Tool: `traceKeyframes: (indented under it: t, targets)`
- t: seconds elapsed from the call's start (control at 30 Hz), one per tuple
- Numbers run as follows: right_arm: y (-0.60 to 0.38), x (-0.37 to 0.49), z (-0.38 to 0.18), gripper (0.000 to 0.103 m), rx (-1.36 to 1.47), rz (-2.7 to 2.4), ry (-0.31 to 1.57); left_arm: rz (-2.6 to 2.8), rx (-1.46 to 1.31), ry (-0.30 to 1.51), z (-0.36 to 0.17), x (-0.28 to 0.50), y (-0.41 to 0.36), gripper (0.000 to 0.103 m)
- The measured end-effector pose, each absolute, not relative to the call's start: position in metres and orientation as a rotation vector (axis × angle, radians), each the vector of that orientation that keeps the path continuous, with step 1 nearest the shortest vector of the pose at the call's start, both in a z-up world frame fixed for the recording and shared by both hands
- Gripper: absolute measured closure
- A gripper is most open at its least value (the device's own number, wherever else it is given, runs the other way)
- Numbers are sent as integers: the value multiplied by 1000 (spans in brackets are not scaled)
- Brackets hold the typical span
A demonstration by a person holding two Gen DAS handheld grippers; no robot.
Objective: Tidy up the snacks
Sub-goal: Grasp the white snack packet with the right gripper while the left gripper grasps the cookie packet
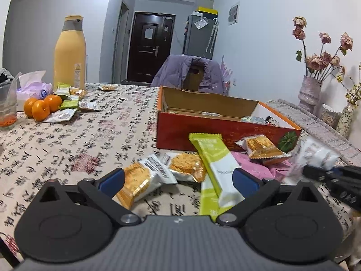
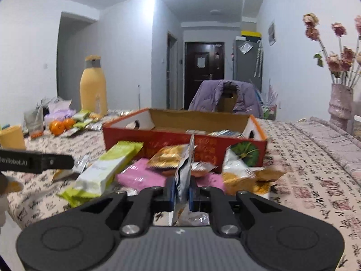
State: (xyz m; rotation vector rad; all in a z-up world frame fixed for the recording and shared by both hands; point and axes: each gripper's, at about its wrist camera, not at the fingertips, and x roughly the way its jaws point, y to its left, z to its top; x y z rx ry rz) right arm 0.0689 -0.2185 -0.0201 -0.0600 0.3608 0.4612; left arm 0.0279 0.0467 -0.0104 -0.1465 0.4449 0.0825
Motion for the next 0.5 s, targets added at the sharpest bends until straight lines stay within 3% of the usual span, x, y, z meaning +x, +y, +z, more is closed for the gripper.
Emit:
traceKeyframes:
  t: [0.5]
  targets:
    - [-267, 75, -7, 92, 5, 317, 298, 171, -42, 600, -22, 76, 78, 0]
